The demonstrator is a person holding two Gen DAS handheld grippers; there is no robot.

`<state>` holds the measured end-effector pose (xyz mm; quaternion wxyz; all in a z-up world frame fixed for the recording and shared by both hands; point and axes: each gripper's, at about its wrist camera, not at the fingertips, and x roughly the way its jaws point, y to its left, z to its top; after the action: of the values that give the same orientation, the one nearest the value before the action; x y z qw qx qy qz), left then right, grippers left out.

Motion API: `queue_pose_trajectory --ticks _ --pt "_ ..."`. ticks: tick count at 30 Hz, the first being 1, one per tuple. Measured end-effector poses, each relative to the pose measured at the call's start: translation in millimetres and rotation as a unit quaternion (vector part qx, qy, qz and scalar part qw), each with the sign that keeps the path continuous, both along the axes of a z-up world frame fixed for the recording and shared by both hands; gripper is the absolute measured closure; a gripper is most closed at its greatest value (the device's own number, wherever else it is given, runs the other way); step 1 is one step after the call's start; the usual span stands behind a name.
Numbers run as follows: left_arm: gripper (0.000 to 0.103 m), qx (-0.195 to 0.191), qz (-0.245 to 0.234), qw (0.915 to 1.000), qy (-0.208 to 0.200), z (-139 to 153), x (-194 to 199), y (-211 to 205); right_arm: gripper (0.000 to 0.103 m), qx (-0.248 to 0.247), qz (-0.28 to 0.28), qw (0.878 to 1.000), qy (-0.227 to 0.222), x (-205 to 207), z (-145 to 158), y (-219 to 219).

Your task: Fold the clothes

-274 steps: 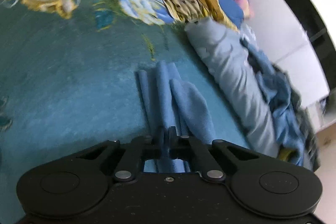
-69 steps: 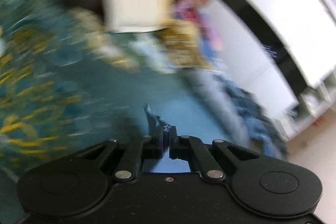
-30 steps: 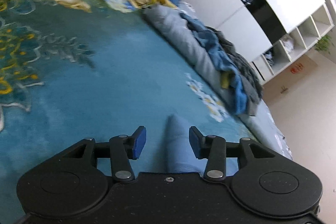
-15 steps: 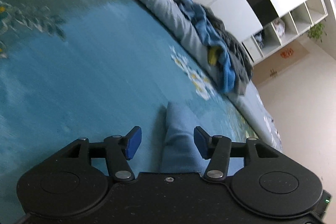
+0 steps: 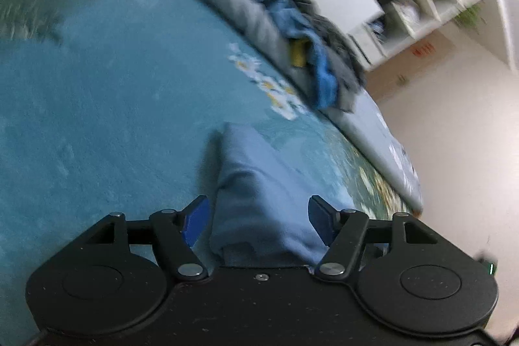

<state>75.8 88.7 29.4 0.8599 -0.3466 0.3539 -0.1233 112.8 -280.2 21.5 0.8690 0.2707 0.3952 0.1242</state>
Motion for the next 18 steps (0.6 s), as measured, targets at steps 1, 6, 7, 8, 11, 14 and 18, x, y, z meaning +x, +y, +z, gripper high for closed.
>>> queue_pose_trajectory --ticks 1,6,7,8,11,14,18 --pt "0.034 0.026 -0.015 0.9995 -0.011 2 -5 -7 0.099 0.003 0.0 1.0 -0.003 1 2 0" --pt "0.029 0.171 -0.078 0.9801 -0.064 9 -22 -50 0.099 0.007 0.002 1.0 -0.014 5 13 0" --pt "0.029 0.199 -0.084 0.9736 -0.072 9 -21 -60 0.099 0.005 0.004 1.0 -0.014 5 14 1" --pt "0.029 0.23 -0.082 0.9667 -0.077 7 -21 -70 0.099 0.003 0.006 1.0 -0.015 5 16 3" --pt "0.029 0.288 -0.051 0.9545 -0.06 -3 -11 -86 0.099 0.001 0.009 1.0 -0.018 4 18 6" --pt "0.03 0.315 -0.019 0.9471 -0.058 -11 -7 -90 0.099 -0.003 0.001 1.0 -0.022 3 21 7" --pt "0.027 0.35 0.033 0.9349 -0.047 -10 -13 -75 0.1 -0.026 -0.012 0.999 -0.028 -1 23 8"
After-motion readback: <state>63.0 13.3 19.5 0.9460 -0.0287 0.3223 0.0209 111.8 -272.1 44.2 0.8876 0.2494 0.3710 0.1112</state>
